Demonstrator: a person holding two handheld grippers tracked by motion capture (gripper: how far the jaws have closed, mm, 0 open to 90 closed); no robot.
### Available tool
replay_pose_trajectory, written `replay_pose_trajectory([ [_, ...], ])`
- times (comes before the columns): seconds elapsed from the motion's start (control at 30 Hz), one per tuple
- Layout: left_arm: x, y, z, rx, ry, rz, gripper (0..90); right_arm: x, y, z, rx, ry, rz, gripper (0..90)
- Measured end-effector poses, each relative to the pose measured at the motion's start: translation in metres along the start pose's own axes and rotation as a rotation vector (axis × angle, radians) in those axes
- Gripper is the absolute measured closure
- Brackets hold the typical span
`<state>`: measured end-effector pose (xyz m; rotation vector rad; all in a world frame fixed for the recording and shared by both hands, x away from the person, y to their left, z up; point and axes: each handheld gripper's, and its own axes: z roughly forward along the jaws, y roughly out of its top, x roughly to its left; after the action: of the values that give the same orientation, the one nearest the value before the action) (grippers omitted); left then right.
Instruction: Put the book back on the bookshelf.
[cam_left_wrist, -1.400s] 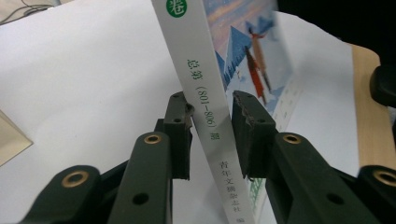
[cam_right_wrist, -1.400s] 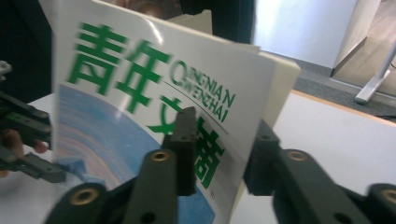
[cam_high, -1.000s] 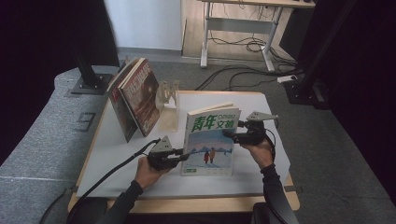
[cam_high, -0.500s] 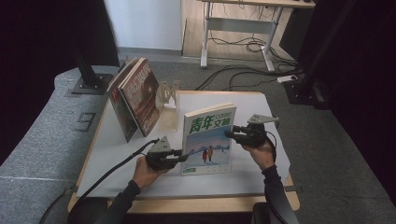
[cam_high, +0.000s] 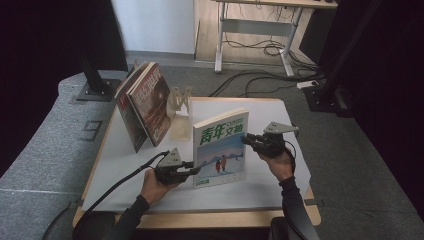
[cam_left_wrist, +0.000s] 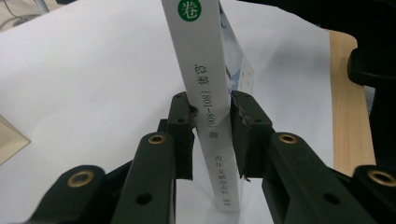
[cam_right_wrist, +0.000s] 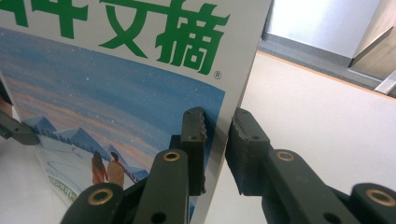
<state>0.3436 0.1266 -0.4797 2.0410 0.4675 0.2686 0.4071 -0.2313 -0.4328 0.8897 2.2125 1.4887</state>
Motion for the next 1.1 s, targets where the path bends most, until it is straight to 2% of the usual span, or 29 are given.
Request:
replay_pose_trajectory([
  [0.2,0.003,-0.002,0.0,-0.018,-0.001,0.004,71.1,0.003,0.002,-0.001,-0.008,-0.015,-0.025,75.4],
  [0.47,0.007,-0.002,0.003,-0.042,0.087,0.061,72.5,0.005,0.009,-0.004,-0.058,-0.016,-0.042,76.4],
  [0.6,0.008,-0.003,0.003,-0.044,0.088,0.064,72.0,0.008,0.012,-0.005,-0.068,-0.006,-0.062,77.1],
  [0.77,0.004,-0.003,0.002,-0.043,0.094,0.099,71.0,0.006,0.009,-0.007,-0.076,0.013,-0.055,76.0],
  [0.87,0.001,-0.003,0.002,-0.04,0.094,0.115,70.8,0.005,0.008,-0.008,-0.078,0.019,-0.053,72.7],
  [0.97,0.001,-0.003,0.001,-0.036,0.084,0.111,71.8,0.004,0.008,-0.007,-0.075,0.023,-0.051,66.1],
  [1.1,0.0,-0.003,0.001,-0.034,0.075,0.107,73.2,0.003,0.01,-0.003,-0.055,0.017,-0.05,47.5],
])
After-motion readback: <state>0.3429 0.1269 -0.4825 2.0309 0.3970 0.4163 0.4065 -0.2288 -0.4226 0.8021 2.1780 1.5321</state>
